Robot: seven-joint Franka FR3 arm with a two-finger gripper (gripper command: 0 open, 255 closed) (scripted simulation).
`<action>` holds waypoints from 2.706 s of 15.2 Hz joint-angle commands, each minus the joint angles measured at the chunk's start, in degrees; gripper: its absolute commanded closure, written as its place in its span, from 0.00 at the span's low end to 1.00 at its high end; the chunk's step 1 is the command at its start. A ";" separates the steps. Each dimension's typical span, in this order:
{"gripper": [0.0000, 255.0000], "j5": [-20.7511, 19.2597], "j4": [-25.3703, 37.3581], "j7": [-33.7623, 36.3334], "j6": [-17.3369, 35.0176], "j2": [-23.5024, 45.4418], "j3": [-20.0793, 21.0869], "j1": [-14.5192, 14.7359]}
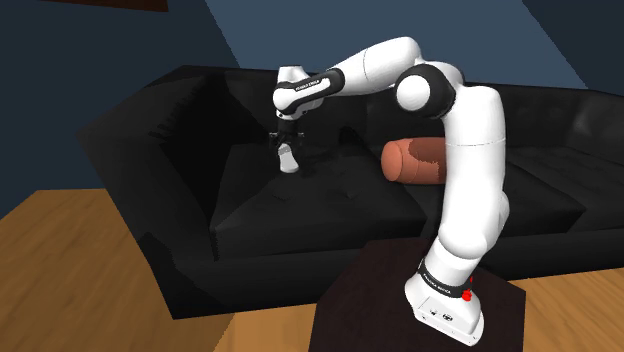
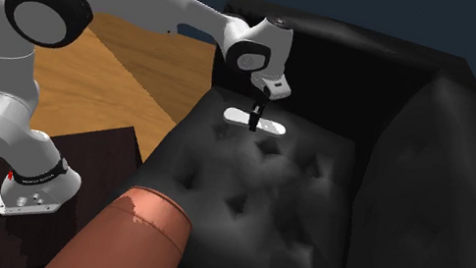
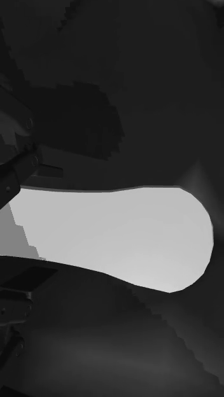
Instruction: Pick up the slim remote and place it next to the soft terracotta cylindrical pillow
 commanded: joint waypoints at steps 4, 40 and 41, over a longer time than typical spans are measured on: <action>1.00 0.01 2.15 0.11 -3.37 -1.22 0.04 0.04; 1.00 0.24 25.40 -1.80 -28.35 -2.91 -0.55 -1.54; 1.00 0.38 24.09 -2.99 -27.96 -3.81 -0.91 -2.40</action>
